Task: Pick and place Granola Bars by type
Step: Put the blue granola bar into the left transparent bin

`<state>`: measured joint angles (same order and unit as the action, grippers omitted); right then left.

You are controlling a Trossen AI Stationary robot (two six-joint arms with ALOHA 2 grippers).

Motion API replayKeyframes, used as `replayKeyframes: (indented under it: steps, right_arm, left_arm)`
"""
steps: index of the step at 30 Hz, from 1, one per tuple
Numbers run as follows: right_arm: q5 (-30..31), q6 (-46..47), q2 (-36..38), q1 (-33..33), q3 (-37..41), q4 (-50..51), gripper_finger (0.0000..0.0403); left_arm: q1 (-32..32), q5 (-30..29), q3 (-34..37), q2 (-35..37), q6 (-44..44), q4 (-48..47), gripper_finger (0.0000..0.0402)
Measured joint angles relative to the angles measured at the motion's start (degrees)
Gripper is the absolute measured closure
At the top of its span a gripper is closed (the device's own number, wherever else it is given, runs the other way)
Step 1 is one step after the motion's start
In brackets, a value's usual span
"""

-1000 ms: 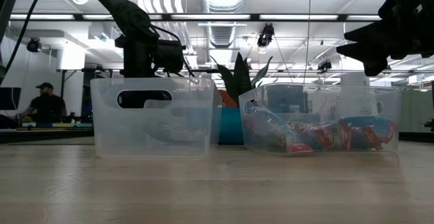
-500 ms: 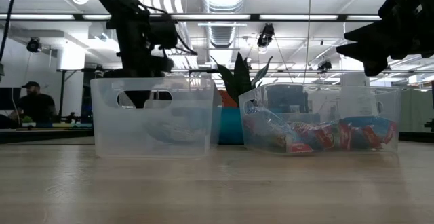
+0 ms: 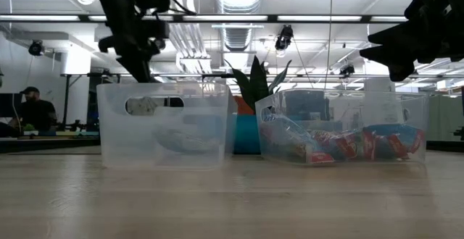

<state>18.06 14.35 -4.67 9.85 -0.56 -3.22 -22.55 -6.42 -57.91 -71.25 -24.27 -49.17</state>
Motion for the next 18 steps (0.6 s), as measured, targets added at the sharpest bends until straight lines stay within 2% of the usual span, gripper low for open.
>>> replayKeyframes:
  steps: [8, 18]
  right_arm:
    - [0.0, 0.0, 0.0, 0.0, 0.0, 0.0, 0.0213]
    - [0.0, 0.0, 0.0, 0.0, 0.0, 0.0, 0.0213]
  left_arm:
    - [6.0, -1.8, 0.4, 5.4, 5.1, -4.7, 0.0392]
    - [16.7, -4.5, 7.5, 9.9, 15.4, -5.4, 0.0392]
